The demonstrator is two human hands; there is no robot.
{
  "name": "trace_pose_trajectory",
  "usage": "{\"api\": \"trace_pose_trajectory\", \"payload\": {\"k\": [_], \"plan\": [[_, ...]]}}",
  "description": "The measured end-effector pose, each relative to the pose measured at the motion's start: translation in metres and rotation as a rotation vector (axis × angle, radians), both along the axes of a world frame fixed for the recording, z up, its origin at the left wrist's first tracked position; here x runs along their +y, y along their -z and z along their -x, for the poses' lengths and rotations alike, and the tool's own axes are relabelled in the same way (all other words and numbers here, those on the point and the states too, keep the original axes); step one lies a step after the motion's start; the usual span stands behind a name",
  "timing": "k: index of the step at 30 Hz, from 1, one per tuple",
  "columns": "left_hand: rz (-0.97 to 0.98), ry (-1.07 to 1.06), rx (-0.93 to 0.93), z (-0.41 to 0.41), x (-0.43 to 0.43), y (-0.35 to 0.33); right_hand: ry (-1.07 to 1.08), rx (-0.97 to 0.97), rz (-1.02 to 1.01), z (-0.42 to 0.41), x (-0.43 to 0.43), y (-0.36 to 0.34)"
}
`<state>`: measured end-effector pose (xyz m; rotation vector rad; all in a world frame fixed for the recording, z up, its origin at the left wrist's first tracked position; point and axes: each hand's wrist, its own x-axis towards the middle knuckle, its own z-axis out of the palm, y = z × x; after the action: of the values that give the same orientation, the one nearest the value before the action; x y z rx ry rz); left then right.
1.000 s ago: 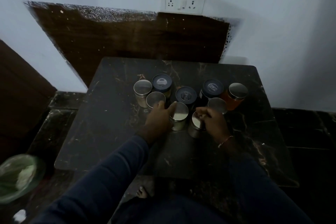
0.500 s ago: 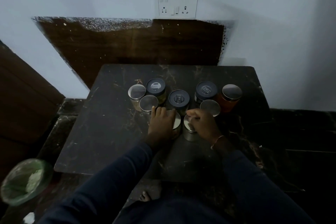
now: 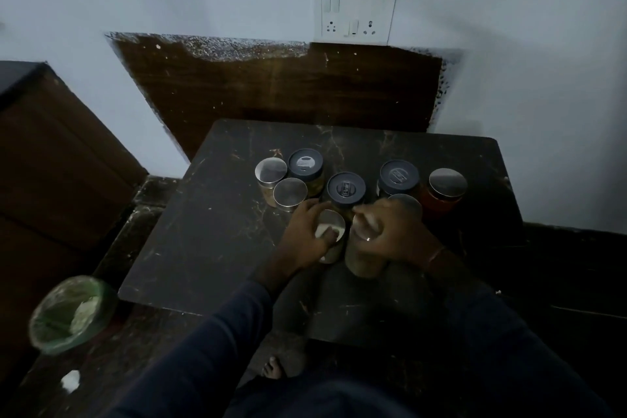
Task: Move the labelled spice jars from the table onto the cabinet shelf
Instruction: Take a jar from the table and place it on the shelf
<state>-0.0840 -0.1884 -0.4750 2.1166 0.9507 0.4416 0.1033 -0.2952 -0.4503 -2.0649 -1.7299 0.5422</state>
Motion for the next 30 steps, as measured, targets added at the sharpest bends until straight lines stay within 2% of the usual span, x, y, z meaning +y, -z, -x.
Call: {"api": "trace_pose_trajectory", "payload": {"k": [2, 4, 9, 11, 14, 17, 20, 22, 23, 26, 30], "plan": [[0.183, -0.059, -0.157, 0.001, -0.004, -0.016, 0.082, 0.312, -0.043, -0.006, -0.002, -0.031], [0.49, -0.077, -0.313, -0.006, -0.007, -0.028, 0.13, 0.65, -0.072, -0.01, -0.002, -0.055], [1.387, 0.079, -0.609, -0.014, -0.017, -0.042, 0.117, 1.008, -0.183, -0.005, 0.0, -0.076], [1.496, 0.132, -0.675, -0.015, -0.02, -0.048, 0.124, 1.125, -0.225, -0.002, 0.003, -0.076], [1.365, 0.003, -0.682, -0.022, -0.025, -0.057, 0.3, 1.257, -0.309, 0.005, 0.007, -0.066], [0.892, -0.187, -0.527, -0.03, -0.029, -0.063, 0.525, 1.294, -0.317, 0.02, 0.008, -0.051], [0.444, -0.214, -0.387, -0.03, -0.032, -0.061, 0.48, 1.484, -0.291, 0.041, 0.009, -0.038], [0.261, -0.139, -0.355, -0.027, -0.038, -0.064, 0.473, 1.578, -0.323, 0.047, 0.011, -0.034], [0.249, -0.097, -0.362, -0.024, -0.04, -0.068, 0.476, 1.599, -0.33, 0.047, 0.012, -0.035], [0.468, -0.119, -0.47, -0.018, -0.031, -0.075, 0.464, 1.661, -0.309, 0.045, 0.017, -0.037], [0.63, -0.175, -0.523, -0.013, -0.006, -0.082, 0.437, 1.654, -0.322, 0.054, 0.031, -0.046]]}}
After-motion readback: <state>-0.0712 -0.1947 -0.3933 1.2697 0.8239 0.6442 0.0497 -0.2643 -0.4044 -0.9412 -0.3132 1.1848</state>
